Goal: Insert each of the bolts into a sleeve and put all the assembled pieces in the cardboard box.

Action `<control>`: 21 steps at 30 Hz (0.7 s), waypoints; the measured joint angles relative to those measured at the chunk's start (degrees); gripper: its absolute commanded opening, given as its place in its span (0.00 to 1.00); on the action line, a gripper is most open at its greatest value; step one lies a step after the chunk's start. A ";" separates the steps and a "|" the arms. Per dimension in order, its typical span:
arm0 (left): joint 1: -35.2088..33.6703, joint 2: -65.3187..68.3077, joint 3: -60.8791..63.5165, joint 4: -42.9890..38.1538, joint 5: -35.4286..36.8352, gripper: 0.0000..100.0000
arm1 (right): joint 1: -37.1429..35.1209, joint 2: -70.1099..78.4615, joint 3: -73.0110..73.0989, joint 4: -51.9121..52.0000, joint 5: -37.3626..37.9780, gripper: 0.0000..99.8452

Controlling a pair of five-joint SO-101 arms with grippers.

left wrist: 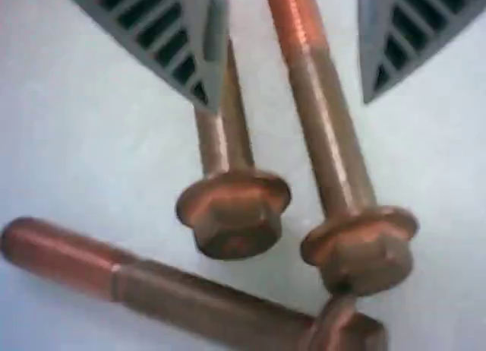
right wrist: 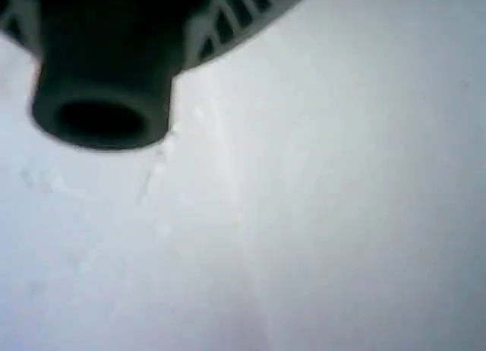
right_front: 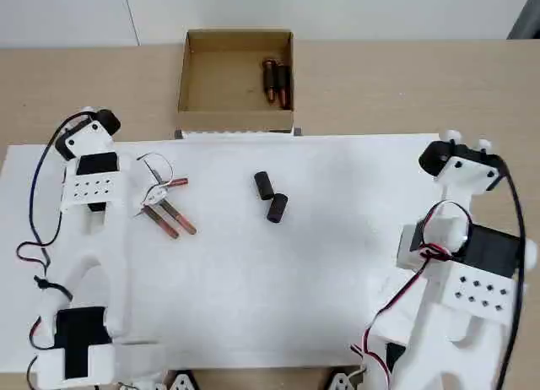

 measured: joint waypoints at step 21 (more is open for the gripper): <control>-3.60 20.31 -12.22 1.85 0.00 0.01 | 0.00 0.00 0.00 0.00 0.00 0.00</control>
